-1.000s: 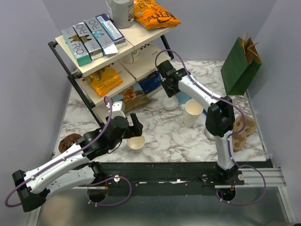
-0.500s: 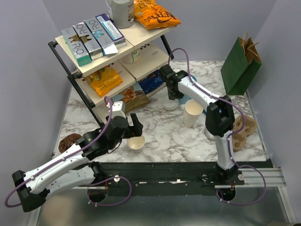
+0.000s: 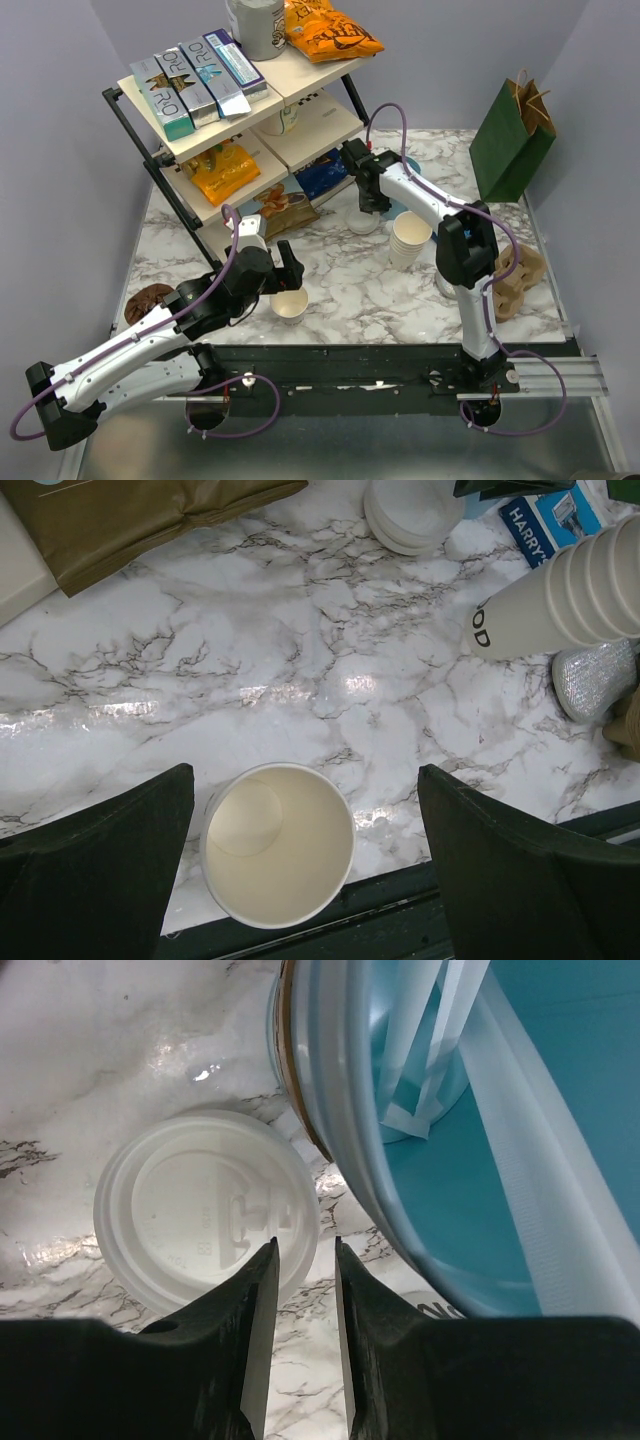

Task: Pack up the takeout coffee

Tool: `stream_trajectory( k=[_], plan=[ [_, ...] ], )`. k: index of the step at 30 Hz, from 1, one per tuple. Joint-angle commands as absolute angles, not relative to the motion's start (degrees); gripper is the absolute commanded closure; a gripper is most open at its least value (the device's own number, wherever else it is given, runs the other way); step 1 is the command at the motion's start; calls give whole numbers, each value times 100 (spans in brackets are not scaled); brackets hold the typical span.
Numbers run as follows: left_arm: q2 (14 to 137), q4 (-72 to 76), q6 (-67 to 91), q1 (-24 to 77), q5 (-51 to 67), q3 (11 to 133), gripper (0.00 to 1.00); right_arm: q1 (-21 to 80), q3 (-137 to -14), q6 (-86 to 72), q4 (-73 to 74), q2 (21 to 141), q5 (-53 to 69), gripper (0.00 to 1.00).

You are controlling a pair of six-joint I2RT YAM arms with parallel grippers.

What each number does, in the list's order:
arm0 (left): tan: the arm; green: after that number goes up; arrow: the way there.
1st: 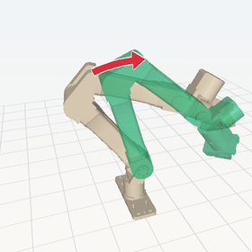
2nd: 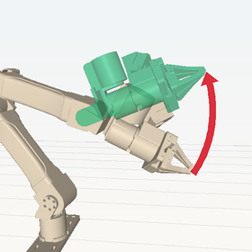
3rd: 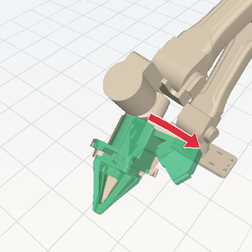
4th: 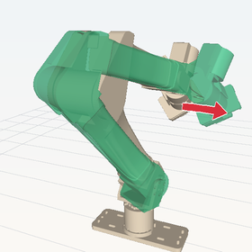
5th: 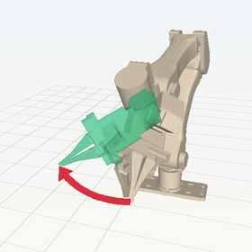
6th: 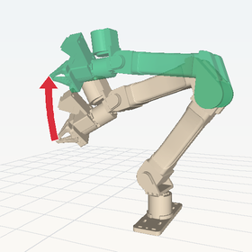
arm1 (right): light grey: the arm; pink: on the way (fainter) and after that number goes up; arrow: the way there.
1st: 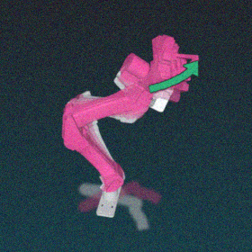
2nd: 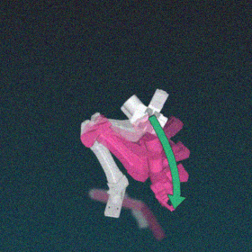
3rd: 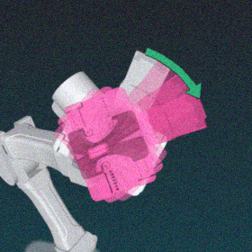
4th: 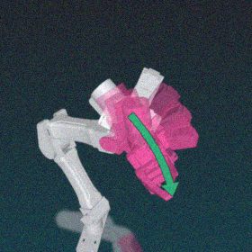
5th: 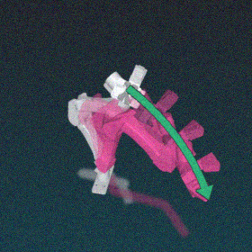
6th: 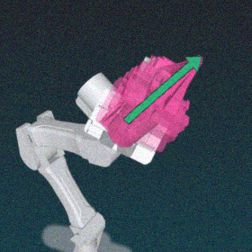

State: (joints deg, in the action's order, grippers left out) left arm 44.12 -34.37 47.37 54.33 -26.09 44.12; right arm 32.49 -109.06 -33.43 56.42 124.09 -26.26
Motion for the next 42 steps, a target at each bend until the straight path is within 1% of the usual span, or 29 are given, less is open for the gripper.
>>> stream_trajectory(
  k=[1, 9, 13, 25, 34, 42],
  plan=[
    [4351, -3428, 4667, 5405, -2628, 4421, 1, 3182, -10793, -3533, 5432, 12551, -2637, 63],
    [4316, -3472, 4667, 5405, -2645, 4430, 1, 3173, -10846, -3647, 5546, 12568, -2391, 63],
    [4254, -3498, 4685, 5405, -2689, 4430, 1, 3173, -10618, -3709, 5388, 12463, -2083, 64],
    [4315, -3507, 4685, 5405, -2716, 4456, 1, 3173, -10354, -3911, 5247, 12243, -2206, 64],
    [4236, -3560, 4729, 5405, -2733, 4438, 1, 3173, -10485, -3902, 5282, 12340, -2232, 71],
    [4280, -3507, 4720, 5405, -2681, 4421, 1, 3173, -10538, -3894, 5449, 12305, -2382, 74]
  ],
)
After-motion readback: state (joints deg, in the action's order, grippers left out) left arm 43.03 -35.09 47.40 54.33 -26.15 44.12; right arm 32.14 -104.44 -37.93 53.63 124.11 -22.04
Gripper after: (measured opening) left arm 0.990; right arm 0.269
